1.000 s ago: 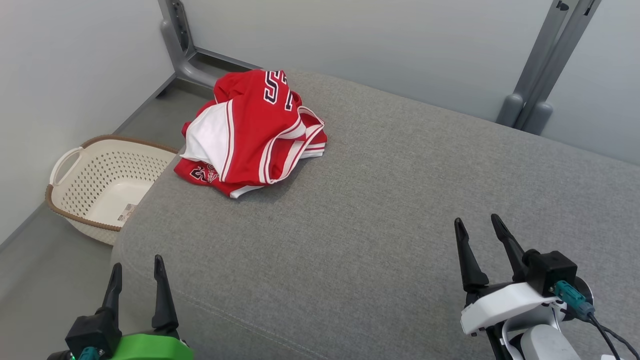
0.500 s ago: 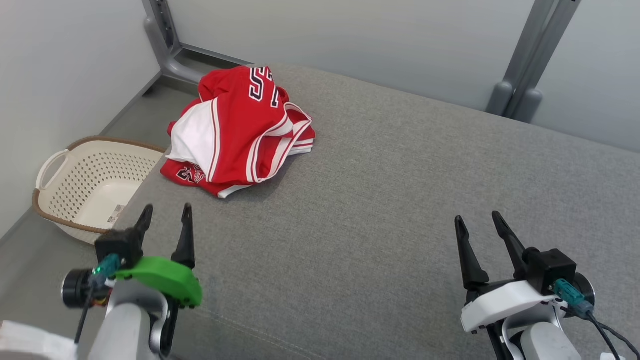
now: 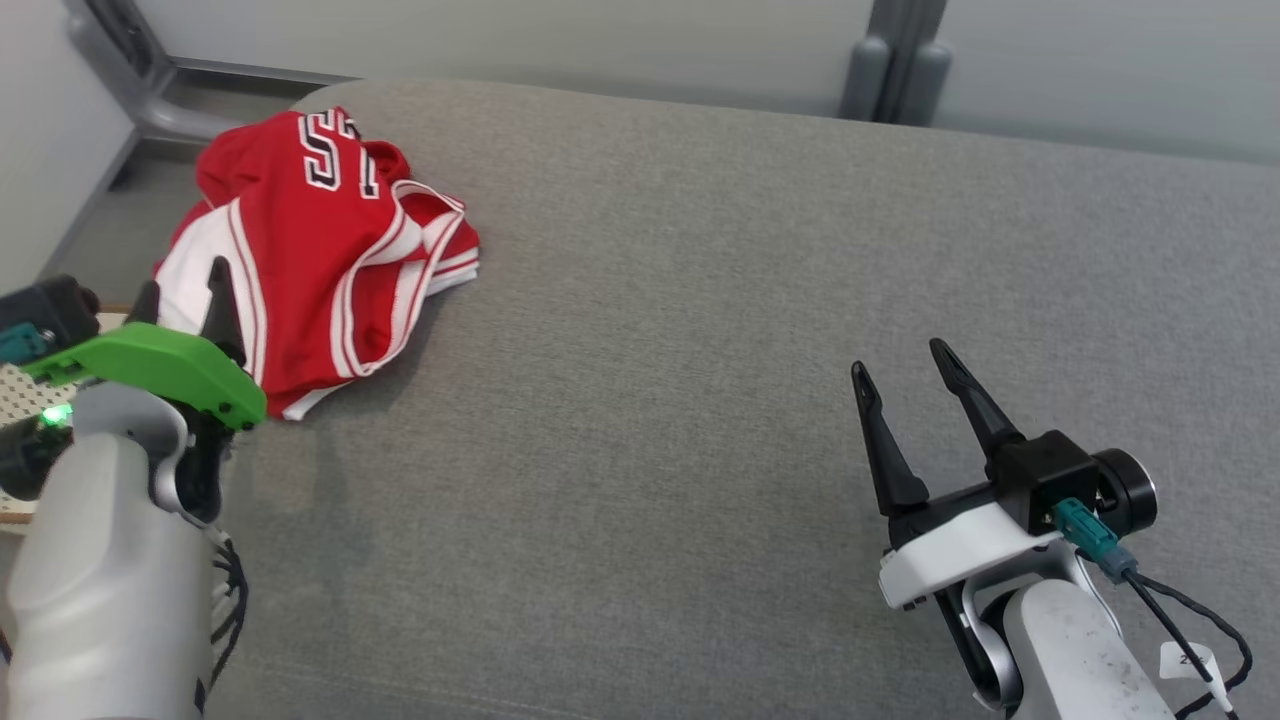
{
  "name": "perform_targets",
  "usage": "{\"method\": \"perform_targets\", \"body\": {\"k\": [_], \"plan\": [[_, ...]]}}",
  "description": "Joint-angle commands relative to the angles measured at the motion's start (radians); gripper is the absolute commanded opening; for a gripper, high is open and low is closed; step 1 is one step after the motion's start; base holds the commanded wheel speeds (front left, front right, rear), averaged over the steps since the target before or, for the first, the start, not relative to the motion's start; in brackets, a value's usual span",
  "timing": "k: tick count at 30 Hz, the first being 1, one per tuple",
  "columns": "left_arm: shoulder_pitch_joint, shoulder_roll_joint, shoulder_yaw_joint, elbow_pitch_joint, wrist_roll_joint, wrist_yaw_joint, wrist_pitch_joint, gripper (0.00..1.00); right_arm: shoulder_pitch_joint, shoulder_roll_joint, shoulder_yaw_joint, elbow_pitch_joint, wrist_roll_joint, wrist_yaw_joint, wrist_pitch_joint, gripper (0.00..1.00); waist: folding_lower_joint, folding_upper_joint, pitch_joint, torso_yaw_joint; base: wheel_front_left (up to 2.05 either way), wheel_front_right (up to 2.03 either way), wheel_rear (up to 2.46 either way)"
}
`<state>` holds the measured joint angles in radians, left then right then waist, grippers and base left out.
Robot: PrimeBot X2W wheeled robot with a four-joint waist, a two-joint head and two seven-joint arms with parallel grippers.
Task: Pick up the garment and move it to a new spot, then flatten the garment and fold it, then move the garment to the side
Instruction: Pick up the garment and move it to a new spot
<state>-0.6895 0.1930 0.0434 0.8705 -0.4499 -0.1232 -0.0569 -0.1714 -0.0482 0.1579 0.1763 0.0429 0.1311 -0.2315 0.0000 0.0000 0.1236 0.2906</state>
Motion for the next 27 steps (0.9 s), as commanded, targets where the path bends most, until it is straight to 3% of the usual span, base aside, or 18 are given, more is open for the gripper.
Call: {"method": "perform_targets", "body": {"k": [1,5,10,16,17,18,27], "plan": [[-0.034,0.019,0.006,0.021,-0.012,-0.003,0.013,1.00,-0.014,-0.004,0.001,-0.017,-0.013,-0.001,0.008,1.00,0.0000,0.0000,0.118,-0.117,0.00,0.00,0.00],[-0.091,0.062,0.028,0.087,-0.031,0.006,0.051,1.00,-0.007,-0.004,0.011,-0.071,-0.033,-0.001,0.033,1.00,0.0000,0.0000,0.167,-0.176,0.00,0.00,0.00],[-0.132,0.090,0.036,0.166,-0.041,0.048,0.118,1.00,0.021,-0.003,-0.003,-0.128,-0.051,-0.001,0.062,1.00,0.0000,0.0000,0.215,-0.210,0.00,0.00,0.00],[-0.165,0.116,0.037,0.230,-0.030,0.144,0.181,1.00,0.036,-0.006,-0.005,-0.184,-0.065,-0.001,0.080,1.00,0.0000,0.0000,0.257,-0.221,0.00,0.00,0.00],[-0.169,0.122,0.035,0.231,-0.028,0.151,0.181,0.36,0.038,-0.006,-0.005,-0.192,-0.065,-0.001,0.083,1.00,0.0000,0.0000,0.262,-0.219,0.00,0.00,0.00],[-0.175,0.127,0.034,0.229,-0.026,0.153,0.180,0.00,0.039,-0.005,-0.005,-0.195,-0.063,-0.001,0.085,1.00,0.0000,0.0000,0.265,-0.217,0.00,0.00,0.00],[-0.223,0.189,0.024,0.188,-0.022,0.111,0.151,0.00,0.018,-0.004,0.006,-0.150,-0.020,-0.001,0.053,1.00,0.0000,0.0000,0.194,-0.175,0.00,0.00,0.00]]}}
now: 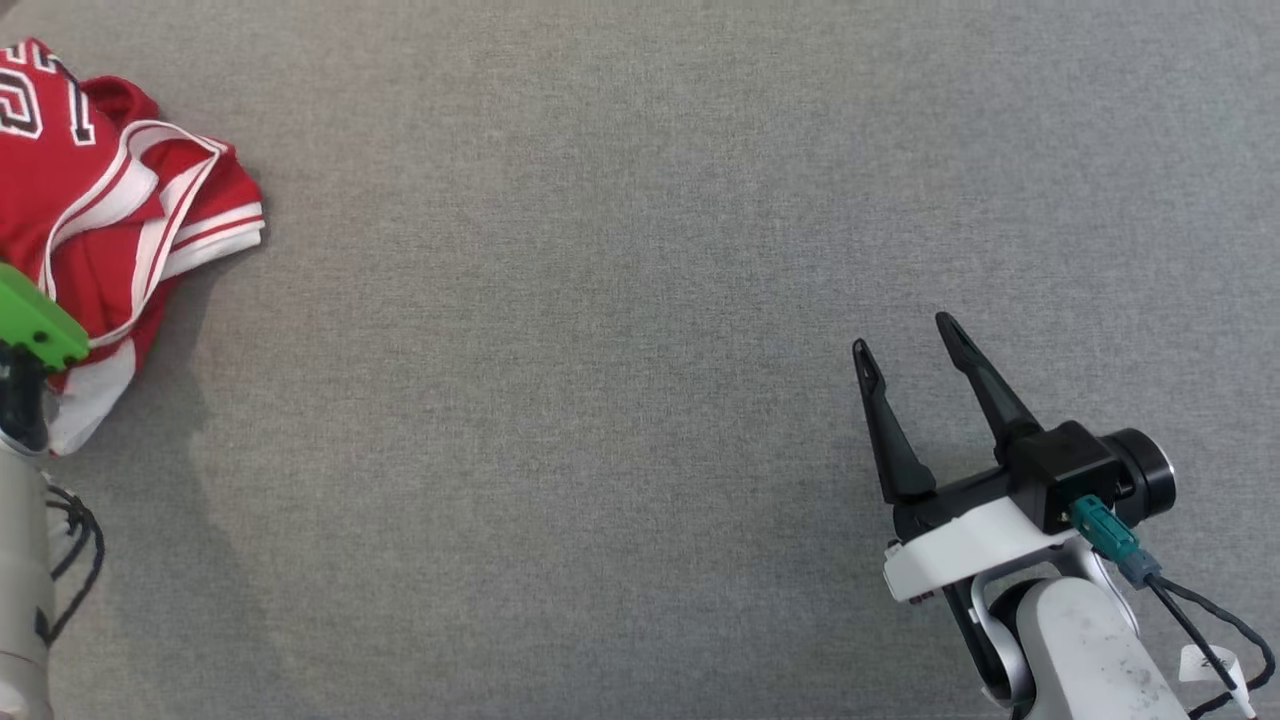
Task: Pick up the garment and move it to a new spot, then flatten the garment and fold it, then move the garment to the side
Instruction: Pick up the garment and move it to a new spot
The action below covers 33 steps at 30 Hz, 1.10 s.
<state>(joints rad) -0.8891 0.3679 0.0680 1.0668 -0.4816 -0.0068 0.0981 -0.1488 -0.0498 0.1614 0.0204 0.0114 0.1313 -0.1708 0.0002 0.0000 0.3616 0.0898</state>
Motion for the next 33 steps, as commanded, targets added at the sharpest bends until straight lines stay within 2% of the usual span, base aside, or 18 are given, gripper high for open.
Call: {"method": "perform_targets", "body": {"k": [1,8,12,15,23,29,33], "plan": [[-0.031,0.021,-0.005,-0.016,0.012,-0.011,0.002,0.00,-0.006,-0.002,0.006,0.015,0.021,-0.001,-0.013,1.00,-0.0002,0.0000,-0.059,0.029,0.00,0.00,0.00],[-0.121,0.073,-0.045,-0.146,0.030,-0.062,0.047,0.00,-0.018,-0.002,0.030,0.096,0.109,-0.001,-0.061,1.00,-0.0002,0.0000,-0.184,0.039,0.00,0.00,0.00],[-0.180,0.075,-0.080,-0.272,0.035,-0.083,0.089,0.00,-0.015,-0.002,0.021,0.136,0.150,-0.001,-0.081,1.00,-0.0002,0.0000,-0.237,0.034,0.00,0.00,0.00],[-0.214,0.052,-0.103,-0.370,0.026,-0.093,0.115,0.00,-0.008,-0.002,0.016,0.156,0.170,-0.001,-0.089,1.00,-0.0002,0.0000,-0.263,0.023,0.00,0.00,0.00],[-0.215,-0.068,-0.197,-0.613,-0.004,-0.108,0.170,0.00,-0.003,-0.002,-0.007,0.172,0.191,-0.001,-0.095,1.00,-0.0002,0.0000,-0.306,-0.075,0.00,0.00,0.00],[-0.134,-0.187,-0.281,-0.707,-0.027,-0.101,0.203,0.00,-0.013,-0.002,-0.043,0.149,0.167,-0.001,-0.095,1.00,-0.0002,0.0000,-0.291,-0.195,0.00,0.00,0.00],[-0.068,-0.246,-0.348,-0.724,-0.015,-0.098,0.203,0.00,-0.023,-0.001,-0.056,0.138,0.169,-0.001,-0.095,1.00,-0.0002,0.0000,-0.269,-0.280,0.00,0.00,0.00]]}}
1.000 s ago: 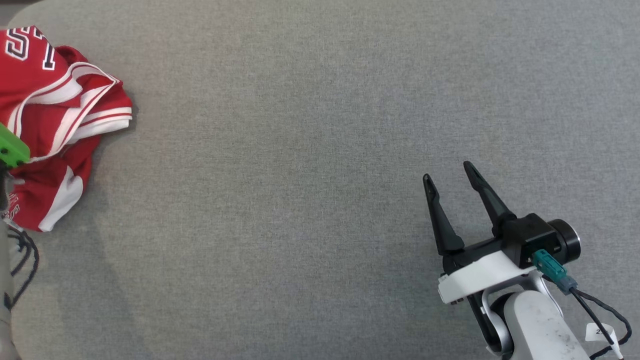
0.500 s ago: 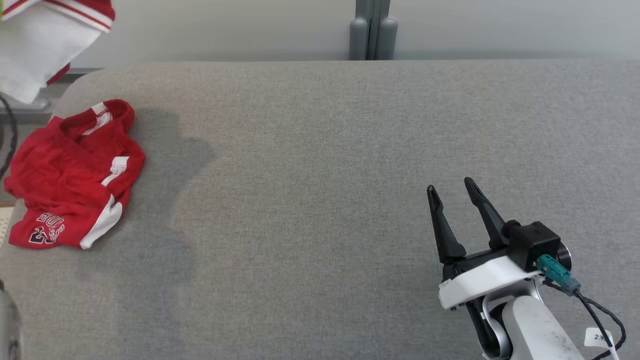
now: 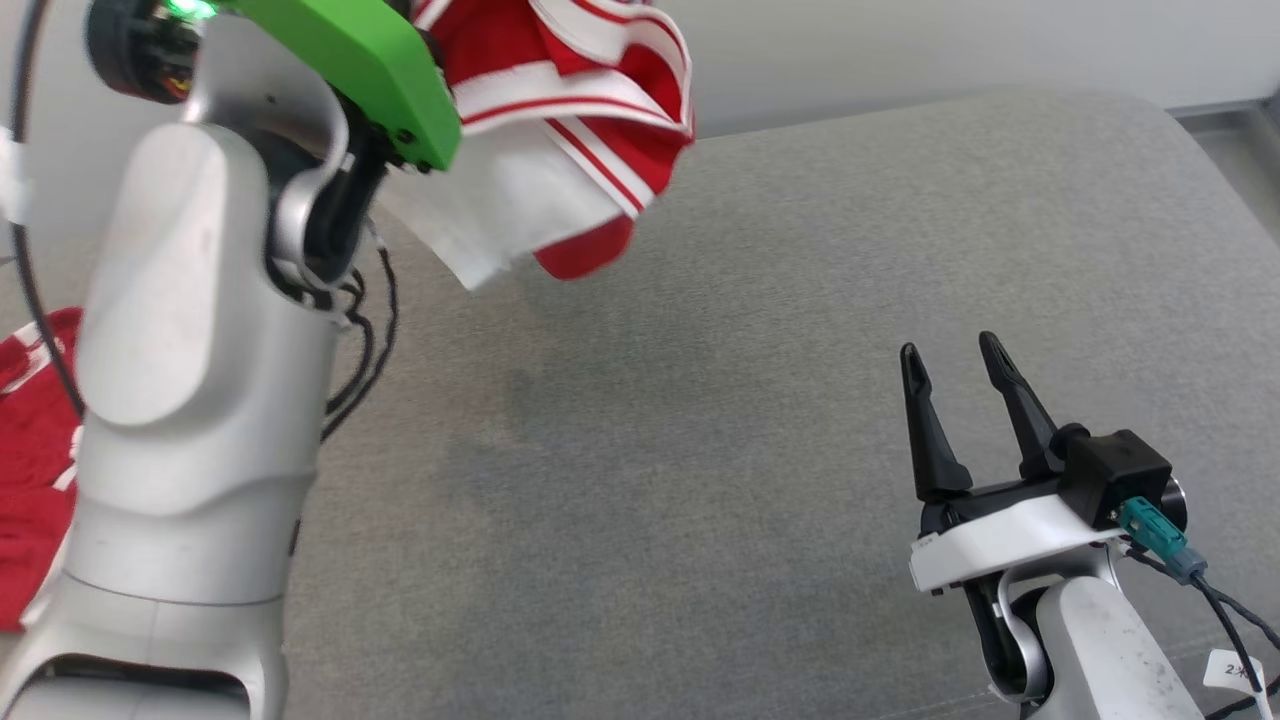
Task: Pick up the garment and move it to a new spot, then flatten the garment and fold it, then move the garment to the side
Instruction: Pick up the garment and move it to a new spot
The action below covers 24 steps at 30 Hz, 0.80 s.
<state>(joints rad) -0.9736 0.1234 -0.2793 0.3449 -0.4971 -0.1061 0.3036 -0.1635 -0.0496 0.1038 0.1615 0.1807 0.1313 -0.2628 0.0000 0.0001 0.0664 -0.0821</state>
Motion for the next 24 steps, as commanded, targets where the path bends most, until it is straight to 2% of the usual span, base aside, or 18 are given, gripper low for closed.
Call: {"method": "perform_targets", "body": {"k": [1,8,15,16,17,20,24], "plan": [[0.032,-0.014,-0.015,-0.001,0.000,0.003,-0.007,0.00,-0.007,-0.002,-0.003,-0.006,0.000,-0.001,-0.003,1.00,0.0000,-0.0001,0.030,-0.122,0.00,0.00,0.00],[0.147,-0.056,-0.127,0.071,0.029,0.023,-0.074,0.00,-0.007,-0.001,0.001,-0.016,0.026,-0.001,-0.003,1.00,0.0000,-0.0001,0.077,-0.222,0.00,0.00,0.00],[0.208,-0.053,-0.222,0.266,0.115,0.038,-0.147,0.00,-0.021,-0.001,0.008,-0.021,0.047,-0.001,-0.003,1.00,0.0000,-0.0001,0.108,-0.249,0.00,0.00,0.00],[0.221,-0.054,-0.231,0.302,0.118,0.036,-0.156,0.36,-0.021,-0.001,0.010,-0.018,0.049,-0.001,-0.003,1.00,0.0000,-0.0001,0.109,-0.248,0.00,0.00,0.00],[0.229,-0.054,-0.239,0.324,0.122,0.032,-0.164,1.00,-0.021,-0.001,0.011,-0.016,0.050,-0.001,-0.003,1.00,0.0000,-0.0001,0.109,-0.245,0.00,0.00,0.00],[0.255,-0.059,-0.248,0.386,0.101,0.020,-0.203,1.00,-0.021,-0.001,0.010,-0.012,0.046,-0.001,-0.003,1.00,0.0000,-0.0001,0.105,-0.225,0.00,0.00,0.00],[0.276,-0.067,-0.237,0.381,0.054,0.005,-0.305,1.00,-0.012,-0.002,0.000,-0.013,0.031,-0.001,-0.003,1.00,0.0000,-0.0001,0.090,-0.180,0.00,0.00,0.00]]}}
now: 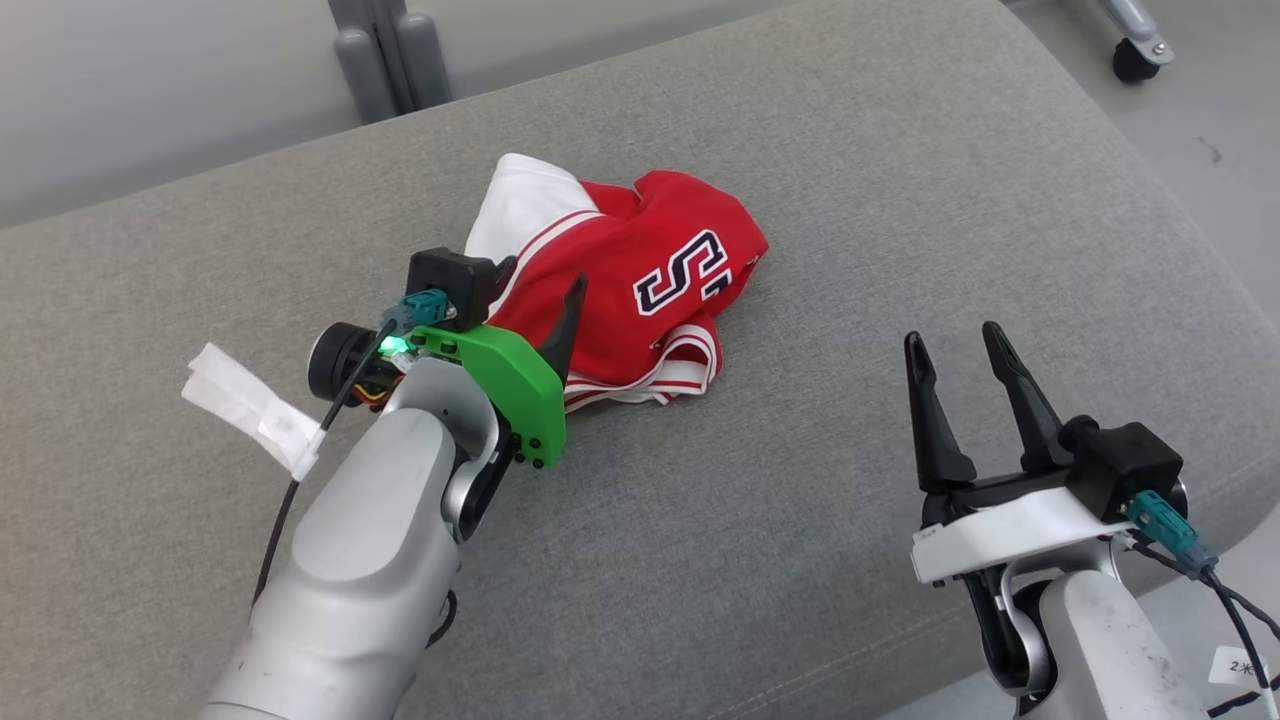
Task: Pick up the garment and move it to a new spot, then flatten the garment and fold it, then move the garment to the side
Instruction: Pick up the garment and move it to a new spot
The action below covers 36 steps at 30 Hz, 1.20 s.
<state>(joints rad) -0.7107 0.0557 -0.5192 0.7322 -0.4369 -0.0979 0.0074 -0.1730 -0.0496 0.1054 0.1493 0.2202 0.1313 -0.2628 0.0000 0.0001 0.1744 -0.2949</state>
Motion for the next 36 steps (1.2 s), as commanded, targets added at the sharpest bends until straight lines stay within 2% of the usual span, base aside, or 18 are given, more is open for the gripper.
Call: {"method": "perform_targets", "body": {"k": [1,6,11,17,21,28,36], "plan": [[0.019,0.000,0.005,-0.017,-0.019,-0.007,-0.040,1.00,0.002,-0.001,-0.004,-0.001,-0.012,-0.001,-0.003,1.00,0.0000,-0.0001,-0.023,0.047,0.00,0.00,0.00],[0.069,0.000,0.023,-0.087,-0.055,-0.010,-0.172,1.00,0.023,-0.002,-0.011,0.003,-0.032,-0.001,-0.003,1.00,0.0000,-0.0001,-0.058,0.111,0.00,0.00,0.00],[0.173,0.047,0.065,-0.191,-0.059,0.009,-0.255,1.00,0.040,-0.002,-0.020,0.009,-0.044,-0.001,-0.003,1.00,0.0000,-0.0001,-0.098,0.168,0.00,0.00,0.00],[0.340,0.108,0.169,-0.360,-0.056,0.041,-0.273,1.00,0.067,-0.002,-0.039,0.016,-0.057,-0.001,-0.003,1.00,0.0000,-0.0001,-0.130,0.226,0.00,0.00,0.00],[0.460,0.117,0.258,-0.479,-0.027,0.060,-0.271,1.00,0.079,-0.002,-0.052,0.021,-0.060,-0.001,-0.003,1.00,0.0000,-0.0001,-0.143,0.257,0.00,0.00,0.00],[0.621,0.103,0.351,-0.587,0.024,0.057,-0.272,1.00,0.088,-0.002,-0.076,0.031,-0.056,-0.001,-0.003,1.00,0.0000,-0.0001,-0.145,0.301,0.00,0.00,0.00],[0.734,0.082,0.434,-0.617,0.056,0.045,-0.272,1.00,0.095,-0.002,-0.080,0.052,-0.050,-0.001,-0.003,1.00,0.0000,-0.0001,-0.148,0.327,0.00,0.00,0.00]]}}
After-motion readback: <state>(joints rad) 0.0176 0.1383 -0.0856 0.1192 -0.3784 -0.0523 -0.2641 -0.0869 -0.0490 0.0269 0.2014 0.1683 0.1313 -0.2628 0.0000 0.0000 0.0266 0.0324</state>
